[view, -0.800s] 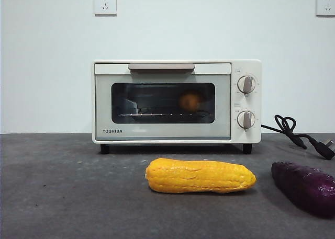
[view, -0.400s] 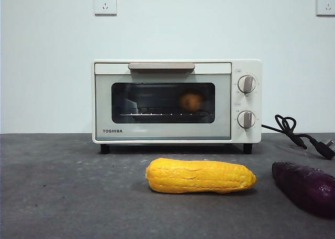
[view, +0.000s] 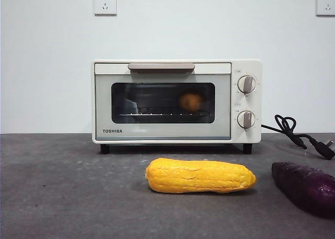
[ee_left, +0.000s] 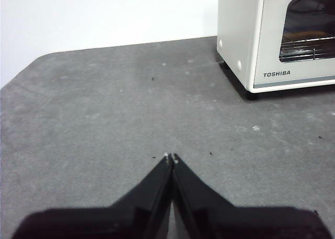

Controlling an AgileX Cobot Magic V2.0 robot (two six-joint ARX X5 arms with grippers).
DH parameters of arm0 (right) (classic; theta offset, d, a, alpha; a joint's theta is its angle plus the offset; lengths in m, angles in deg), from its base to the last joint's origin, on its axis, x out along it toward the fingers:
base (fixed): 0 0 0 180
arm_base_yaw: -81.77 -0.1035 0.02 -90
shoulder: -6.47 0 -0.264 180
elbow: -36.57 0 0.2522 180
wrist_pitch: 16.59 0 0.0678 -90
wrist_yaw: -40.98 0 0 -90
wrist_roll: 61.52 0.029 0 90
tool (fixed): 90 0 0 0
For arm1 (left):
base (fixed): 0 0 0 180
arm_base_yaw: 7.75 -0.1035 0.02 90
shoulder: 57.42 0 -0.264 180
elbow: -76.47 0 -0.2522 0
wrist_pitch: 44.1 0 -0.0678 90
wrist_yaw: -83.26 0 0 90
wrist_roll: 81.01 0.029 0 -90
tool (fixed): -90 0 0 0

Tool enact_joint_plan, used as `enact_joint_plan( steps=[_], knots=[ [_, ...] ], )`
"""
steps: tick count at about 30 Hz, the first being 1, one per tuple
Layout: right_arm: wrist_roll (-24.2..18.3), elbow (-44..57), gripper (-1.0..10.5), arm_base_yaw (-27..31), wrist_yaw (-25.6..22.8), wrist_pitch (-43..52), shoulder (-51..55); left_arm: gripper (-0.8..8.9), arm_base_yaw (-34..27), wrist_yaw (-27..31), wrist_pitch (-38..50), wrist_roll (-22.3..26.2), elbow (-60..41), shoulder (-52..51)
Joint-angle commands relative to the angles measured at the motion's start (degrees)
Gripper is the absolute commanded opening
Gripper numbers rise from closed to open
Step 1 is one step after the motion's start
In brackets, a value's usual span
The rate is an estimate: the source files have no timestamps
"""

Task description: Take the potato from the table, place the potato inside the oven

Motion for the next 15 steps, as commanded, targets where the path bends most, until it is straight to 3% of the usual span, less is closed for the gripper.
enact_joint_plan(
  steps=[1,7,15],
  knots=[
    [0.7,0.63,0.0,0.02,-0.07,-2.75,0.2,-0.04,-0.13,-0.17,0.22,-0.37,-0.83,-0.13],
    [6.36,0.61,0.0,-0.02,0.04,-3.43,0.2,-0.04,-0.13,-0.17,0.24,-0.37,-0.83,-0.13],
    [6.54,0.61,0.0,-0.02,0.02,-3.41,-0.48,-0.04,-0.13,-0.17,0.24,-0.37,-0.83,-0.13]
  ],
)
